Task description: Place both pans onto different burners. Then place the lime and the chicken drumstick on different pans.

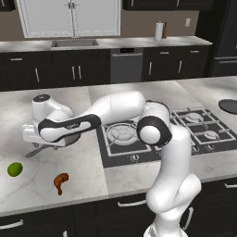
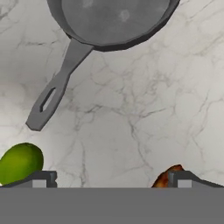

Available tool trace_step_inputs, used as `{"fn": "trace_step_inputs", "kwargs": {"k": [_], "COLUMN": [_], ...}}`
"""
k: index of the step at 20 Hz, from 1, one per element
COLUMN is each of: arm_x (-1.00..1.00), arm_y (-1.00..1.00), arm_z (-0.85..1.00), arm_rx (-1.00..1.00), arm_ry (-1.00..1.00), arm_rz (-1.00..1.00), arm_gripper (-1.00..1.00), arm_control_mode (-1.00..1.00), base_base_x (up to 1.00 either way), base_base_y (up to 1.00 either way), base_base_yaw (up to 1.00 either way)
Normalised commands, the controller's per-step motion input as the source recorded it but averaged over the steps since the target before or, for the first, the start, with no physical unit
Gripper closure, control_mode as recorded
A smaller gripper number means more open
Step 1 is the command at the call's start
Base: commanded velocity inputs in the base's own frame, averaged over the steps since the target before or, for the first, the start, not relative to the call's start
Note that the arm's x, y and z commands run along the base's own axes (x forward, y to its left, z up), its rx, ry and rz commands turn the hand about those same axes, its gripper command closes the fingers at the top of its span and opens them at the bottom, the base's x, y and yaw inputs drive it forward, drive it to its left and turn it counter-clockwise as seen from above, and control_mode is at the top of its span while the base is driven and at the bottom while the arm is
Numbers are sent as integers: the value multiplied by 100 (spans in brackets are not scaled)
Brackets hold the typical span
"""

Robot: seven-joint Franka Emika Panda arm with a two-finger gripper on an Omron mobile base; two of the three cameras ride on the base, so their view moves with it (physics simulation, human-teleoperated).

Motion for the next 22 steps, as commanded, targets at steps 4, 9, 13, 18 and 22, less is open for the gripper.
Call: {"fn": "trace_step_inputs", "kwargs": {"k": [4, 9, 13, 18, 22], "arm_x": [0, 0, 3, 7, 5], "arm_y": [0, 0, 0, 0, 0], "arm_z": [-4, -6, -7, -7, -9], "arm_rx": [0, 0, 0, 0, 0], "arm_ry": [-2, -2, -2, -1, -1], "arm_rz": [0, 0, 0, 0, 0], "arm_gripper": [-100, -100, -100, -100, -100], "arm_control_mode": [-100, -100, -100, -100, -100], "base_base_x": [0, 0, 0, 0, 0], "base_base_y": [0, 0, 0, 0, 0], "base_base_yaw": [0, 0, 0, 0, 0]}}
